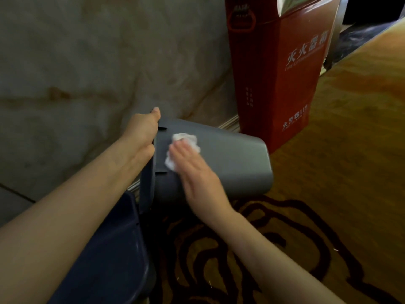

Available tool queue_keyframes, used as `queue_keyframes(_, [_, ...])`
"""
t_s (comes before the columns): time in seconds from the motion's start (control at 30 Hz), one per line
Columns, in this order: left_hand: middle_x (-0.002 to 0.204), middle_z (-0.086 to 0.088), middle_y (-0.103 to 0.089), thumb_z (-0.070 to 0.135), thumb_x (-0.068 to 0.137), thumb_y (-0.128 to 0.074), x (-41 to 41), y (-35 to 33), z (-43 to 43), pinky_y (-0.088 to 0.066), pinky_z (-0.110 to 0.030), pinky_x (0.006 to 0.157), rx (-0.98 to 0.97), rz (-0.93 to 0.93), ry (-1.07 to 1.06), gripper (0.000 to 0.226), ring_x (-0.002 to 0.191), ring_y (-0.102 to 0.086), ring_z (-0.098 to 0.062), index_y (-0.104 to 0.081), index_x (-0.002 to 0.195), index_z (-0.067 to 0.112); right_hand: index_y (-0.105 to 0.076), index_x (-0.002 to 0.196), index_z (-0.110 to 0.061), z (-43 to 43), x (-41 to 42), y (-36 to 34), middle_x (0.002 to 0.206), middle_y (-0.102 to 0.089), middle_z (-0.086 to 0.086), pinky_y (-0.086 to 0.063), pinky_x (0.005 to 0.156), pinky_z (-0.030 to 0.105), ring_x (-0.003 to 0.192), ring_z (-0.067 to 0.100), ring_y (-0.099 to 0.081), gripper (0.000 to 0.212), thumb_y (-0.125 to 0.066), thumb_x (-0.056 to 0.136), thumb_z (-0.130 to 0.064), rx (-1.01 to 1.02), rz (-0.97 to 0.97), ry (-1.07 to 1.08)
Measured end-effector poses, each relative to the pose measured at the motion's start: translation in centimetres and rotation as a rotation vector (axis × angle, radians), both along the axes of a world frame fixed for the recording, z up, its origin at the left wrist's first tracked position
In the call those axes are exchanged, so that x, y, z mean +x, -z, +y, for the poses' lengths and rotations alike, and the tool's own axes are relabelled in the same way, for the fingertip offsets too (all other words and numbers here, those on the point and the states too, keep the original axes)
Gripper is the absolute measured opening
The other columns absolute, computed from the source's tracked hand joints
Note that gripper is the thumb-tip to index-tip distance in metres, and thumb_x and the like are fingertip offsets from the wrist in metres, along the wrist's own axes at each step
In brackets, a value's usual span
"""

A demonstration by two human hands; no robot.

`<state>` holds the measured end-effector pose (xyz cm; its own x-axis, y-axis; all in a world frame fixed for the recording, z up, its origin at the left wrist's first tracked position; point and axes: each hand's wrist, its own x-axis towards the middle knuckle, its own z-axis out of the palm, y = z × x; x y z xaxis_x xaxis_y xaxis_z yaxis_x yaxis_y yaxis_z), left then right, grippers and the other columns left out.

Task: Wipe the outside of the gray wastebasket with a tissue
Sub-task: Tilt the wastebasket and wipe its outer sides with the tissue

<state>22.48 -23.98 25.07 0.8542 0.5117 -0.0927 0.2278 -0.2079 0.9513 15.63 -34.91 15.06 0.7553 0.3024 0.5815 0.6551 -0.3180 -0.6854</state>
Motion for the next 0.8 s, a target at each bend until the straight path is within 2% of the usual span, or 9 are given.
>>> queue_keyframes(0.1, [0.126, -0.018, -0.060, 0.031, 0.090, -0.048, 0.2, 0.3, 0.2, -0.044, -0.044, 0.103, 0.034, -0.013, 0.003, 0.045, 0.116, -0.058, -0.031, -0.057, 0.117, -0.003, -0.035, 0.139, -0.008, 0.8, -0.1, -0.6, 0.151, -0.032, 0.010, -0.015, 0.119, 0.030, 0.142, 0.016, -0.020, 0.050, -0.046, 0.091, 0.003, -0.038, -0.088, -0.102])
queue_keyframes(0.2, [0.118, -0.013, -0.063, 0.032, 0.091, -0.048, 0.7, 0.3, -0.1, -0.047, -0.041, 0.098, -0.002, 0.001, 0.026, 0.042, 0.106, -0.061, -0.027, -0.058, 0.116, -0.001, -0.037, 0.139, -0.010, -0.7, 0.9, 0.5, 0.150, -0.033, 0.008, -0.017, 0.119, 0.030, 0.142, 0.015, -0.023, 0.052, -0.046, 0.090, 0.005, -0.085, -0.112, -0.069])
queue_keyframes(0.3, [0.097, -0.004, -0.065, 0.030, 0.091, -0.048, 1.2, 0.2, -0.2, -0.053, -0.037, 0.082, -0.032, 0.002, 0.037, 0.036, 0.085, -0.062, -0.020, -0.059, 0.114, 0.004, -0.036, 0.139, -0.014, -4.2, 2.8, 3.1, 0.151, -0.032, 0.003, -0.015, 0.118, 0.027, 0.141, 0.010, -0.022, 0.049, -0.044, 0.093, 0.000, -0.025, 0.049, 0.096])
queue_keyframes(0.4, [0.108, -0.009, -0.062, 0.030, 0.092, -0.048, 2.0, 0.1, -0.2, -0.052, -0.040, 0.086, -0.027, 0.013, 0.048, 0.039, 0.090, -0.061, -0.024, -0.057, 0.119, 0.003, -0.035, 0.140, -0.014, -8.5, 5.1, 6.1, 0.152, -0.031, 0.003, -0.014, 0.115, 0.023, 0.140, 0.008, -0.021, 0.042, -0.038, 0.098, -0.009, 0.049, 0.262, 0.290])
queue_keyframes(0.5, [0.118, -0.010, -0.062, 0.031, 0.092, -0.047, 3.0, -0.3, -0.9, -0.051, -0.042, 0.092, -0.028, 0.041, 0.072, 0.045, 0.101, -0.062, -0.027, -0.053, 0.125, 0.002, -0.035, 0.140, -0.017, -10.5, 6.5, 7.7, 0.152, -0.031, 0.002, -0.015, 0.113, 0.023, 0.137, 0.004, -0.020, 0.040, -0.036, 0.100, -0.018, 0.076, 0.359, 0.401])
queue_keyframes(0.57, [0.108, -0.008, -0.065, 0.031, 0.092, -0.046, 3.8, -0.7, -1.4, -0.054, -0.039, 0.084, -0.028, 0.041, 0.110, 0.039, 0.095, -0.064, -0.024, -0.057, 0.117, 0.002, -0.034, 0.141, -0.017, -10.5, 6.8, 8.1, 0.152, -0.031, 0.001, -0.017, 0.114, 0.026, 0.140, 0.009, -0.022, 0.041, -0.035, 0.100, -0.022, 0.079, 0.373, 0.427])
queue_keyframes(0.63, [0.085, -0.001, -0.063, 0.032, 0.094, -0.043, 3.7, -1.4, -1.6, -0.056, -0.027, 0.064, -0.068, 0.040, 0.234, 0.029, 0.074, -0.062, -0.014, -0.060, 0.092, 0.009, -0.034, 0.141, -0.017, -10.4, 7.2, 8.2, 0.152, -0.031, 0.001, -0.018, 0.115, 0.027, 0.141, 0.011, -0.023, 0.041, -0.034, 0.100, -0.024, 0.085, 0.390, 0.445])
queue_keyframes(0.67, [0.081, -0.001, -0.062, 0.035, 0.094, -0.042, 3.2, -1.8, -1.4, -0.055, -0.025, 0.062, -0.063, 0.059, 0.331, 0.030, 0.071, -0.061, -0.012, -0.059, 0.085, 0.012, -0.034, 0.141, -0.017, -10.5, 7.6, 8.0, 0.152, -0.031, 0.001, -0.018, 0.115, 0.027, 0.141, 0.011, -0.023, 0.041, -0.034, 0.100, -0.024, 0.096, 0.409, 0.454])
queue_keyframes(0.8, [0.082, 0.008, -0.076, 0.054, 0.080, -0.044, -1.8, -0.3, 1.5, -0.056, -0.016, 0.066, 0.172, 0.132, 0.710, 0.041, 0.078, -0.070, -0.007, -0.069, 0.087, 0.022, -0.033, 0.142, -0.017, -11.2, 9.0, 7.7, 0.153, -0.028, 0.001, -0.017, 0.115, 0.029, 0.141, 0.015, -0.023, 0.042, -0.033, 0.101, -0.024, 0.139, 0.500, 0.470])
